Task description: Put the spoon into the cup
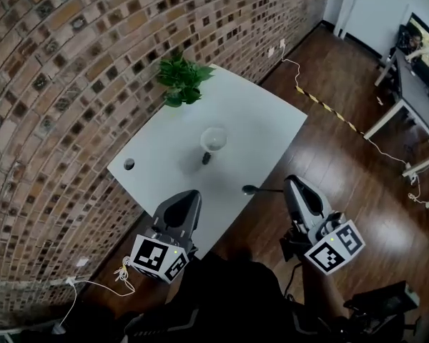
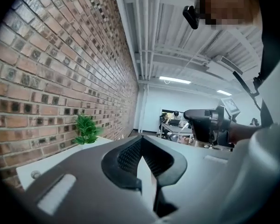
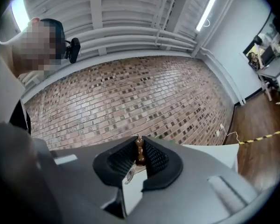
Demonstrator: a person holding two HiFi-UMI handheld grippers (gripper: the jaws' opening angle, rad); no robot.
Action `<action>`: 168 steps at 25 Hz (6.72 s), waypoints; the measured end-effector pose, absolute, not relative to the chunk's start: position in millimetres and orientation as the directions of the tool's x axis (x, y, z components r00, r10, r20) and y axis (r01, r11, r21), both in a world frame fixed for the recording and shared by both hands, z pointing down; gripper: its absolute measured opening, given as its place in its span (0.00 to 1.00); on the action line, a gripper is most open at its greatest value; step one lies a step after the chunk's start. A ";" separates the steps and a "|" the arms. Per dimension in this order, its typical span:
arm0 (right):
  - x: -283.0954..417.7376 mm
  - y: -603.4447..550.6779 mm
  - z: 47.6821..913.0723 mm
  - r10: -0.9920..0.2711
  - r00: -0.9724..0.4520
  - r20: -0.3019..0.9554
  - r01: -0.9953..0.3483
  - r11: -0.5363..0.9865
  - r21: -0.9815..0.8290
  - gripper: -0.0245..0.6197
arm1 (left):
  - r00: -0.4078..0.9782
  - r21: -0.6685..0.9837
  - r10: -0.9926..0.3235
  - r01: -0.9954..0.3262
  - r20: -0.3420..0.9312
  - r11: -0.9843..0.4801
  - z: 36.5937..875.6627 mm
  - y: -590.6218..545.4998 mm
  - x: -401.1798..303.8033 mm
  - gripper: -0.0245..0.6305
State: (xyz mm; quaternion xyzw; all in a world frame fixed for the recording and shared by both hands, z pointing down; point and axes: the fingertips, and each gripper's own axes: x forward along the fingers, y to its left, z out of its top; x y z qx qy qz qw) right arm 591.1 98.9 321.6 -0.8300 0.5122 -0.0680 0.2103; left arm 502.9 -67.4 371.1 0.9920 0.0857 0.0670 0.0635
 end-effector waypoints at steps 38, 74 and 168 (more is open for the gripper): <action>799.0 -147.3 488.3 -0.967 -0.045 0.249 -0.865 -0.087 -0.494 0.09 | 0.879 0.151 -0.407 -0.450 0.248 -0.880 437.9 -166.6 588.6 0.03; 802.1 -181.9 624.2 -0.888 -0.032 0.459 -0.884 -0.189 -0.427 0.09 | 0.846 0.171 -0.414 -0.487 0.336 -0.857 495.5 -185.2 598.8 0.03; 545.6 241.7 342.2 -0.989 -0.133 0.062 -0.952 0.110 -0.285 0.05 | 0.860 0.146 -0.509 -0.509 0.043 -0.848 360.7 167.6 326.6 0.03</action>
